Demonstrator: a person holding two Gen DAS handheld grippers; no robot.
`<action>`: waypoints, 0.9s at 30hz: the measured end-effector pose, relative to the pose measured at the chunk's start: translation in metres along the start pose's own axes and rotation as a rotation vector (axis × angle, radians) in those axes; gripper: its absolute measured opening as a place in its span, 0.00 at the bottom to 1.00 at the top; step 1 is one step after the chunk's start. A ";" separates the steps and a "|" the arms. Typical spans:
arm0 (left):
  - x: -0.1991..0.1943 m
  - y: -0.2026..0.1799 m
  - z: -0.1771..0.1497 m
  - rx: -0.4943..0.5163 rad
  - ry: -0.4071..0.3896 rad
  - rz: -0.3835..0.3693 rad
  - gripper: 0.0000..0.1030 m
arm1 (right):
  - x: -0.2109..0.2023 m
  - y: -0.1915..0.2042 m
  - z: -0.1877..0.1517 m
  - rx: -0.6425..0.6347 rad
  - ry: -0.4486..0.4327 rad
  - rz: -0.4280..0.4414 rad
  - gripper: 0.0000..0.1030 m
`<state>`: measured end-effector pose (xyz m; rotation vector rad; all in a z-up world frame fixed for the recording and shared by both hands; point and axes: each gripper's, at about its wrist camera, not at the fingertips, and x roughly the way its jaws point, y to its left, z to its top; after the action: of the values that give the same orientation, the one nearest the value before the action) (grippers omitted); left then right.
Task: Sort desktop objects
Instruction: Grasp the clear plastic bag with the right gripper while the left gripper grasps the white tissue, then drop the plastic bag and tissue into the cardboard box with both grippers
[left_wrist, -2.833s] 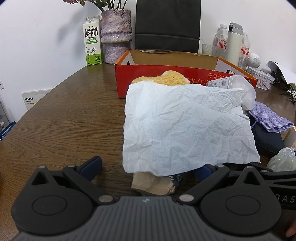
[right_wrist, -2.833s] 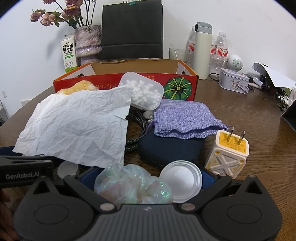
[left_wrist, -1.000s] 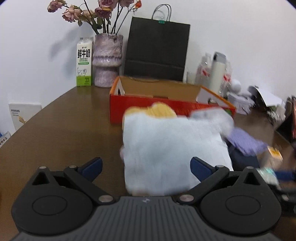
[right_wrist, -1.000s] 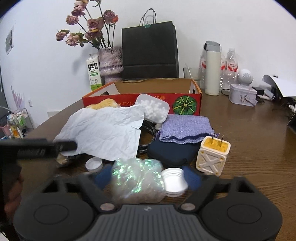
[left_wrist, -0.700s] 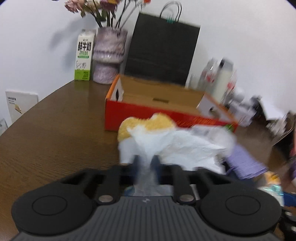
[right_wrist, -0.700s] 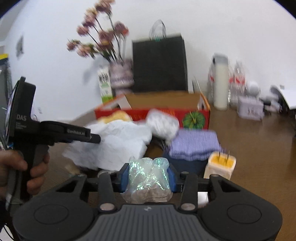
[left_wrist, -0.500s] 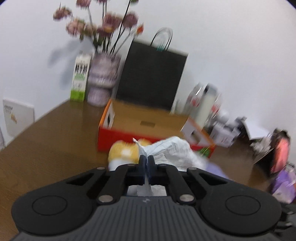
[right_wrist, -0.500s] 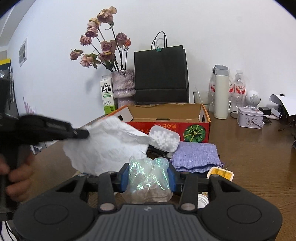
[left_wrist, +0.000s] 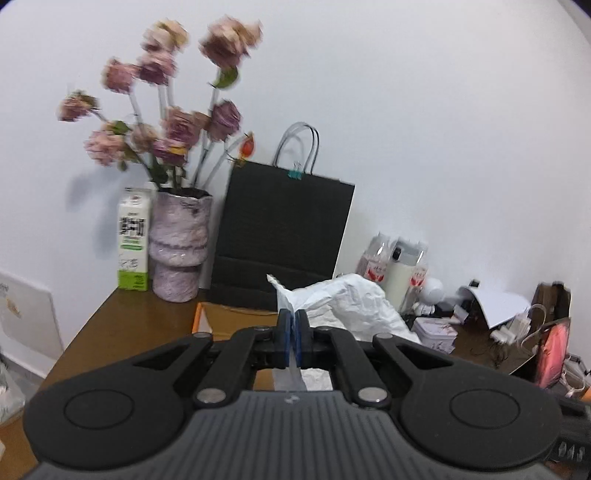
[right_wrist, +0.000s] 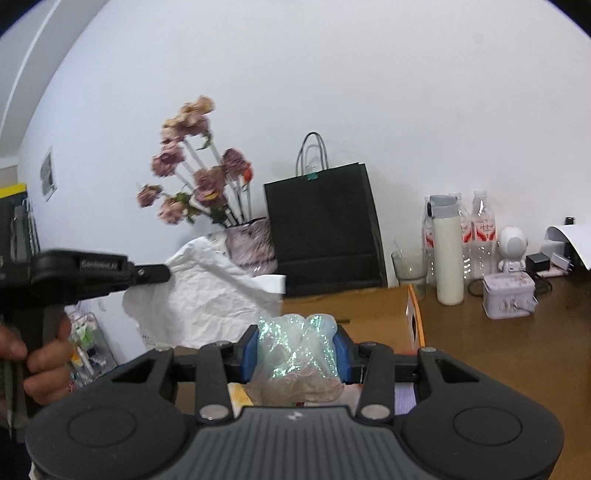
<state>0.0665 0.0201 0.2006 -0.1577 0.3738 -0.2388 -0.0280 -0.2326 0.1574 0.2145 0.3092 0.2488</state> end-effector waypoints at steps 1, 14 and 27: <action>0.017 0.002 0.006 -0.018 0.023 0.006 0.03 | 0.017 -0.005 0.013 0.008 0.020 0.002 0.38; 0.292 0.057 -0.028 -0.065 0.502 0.211 0.08 | 0.317 -0.093 0.051 0.097 0.429 -0.154 0.36; 0.169 0.031 -0.028 -0.140 0.247 0.175 1.00 | 0.304 -0.079 0.048 -0.040 0.391 -0.257 0.82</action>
<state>0.2145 0.0027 0.1108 -0.2325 0.6475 -0.0581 0.2845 -0.2331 0.1001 0.0832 0.7136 0.0398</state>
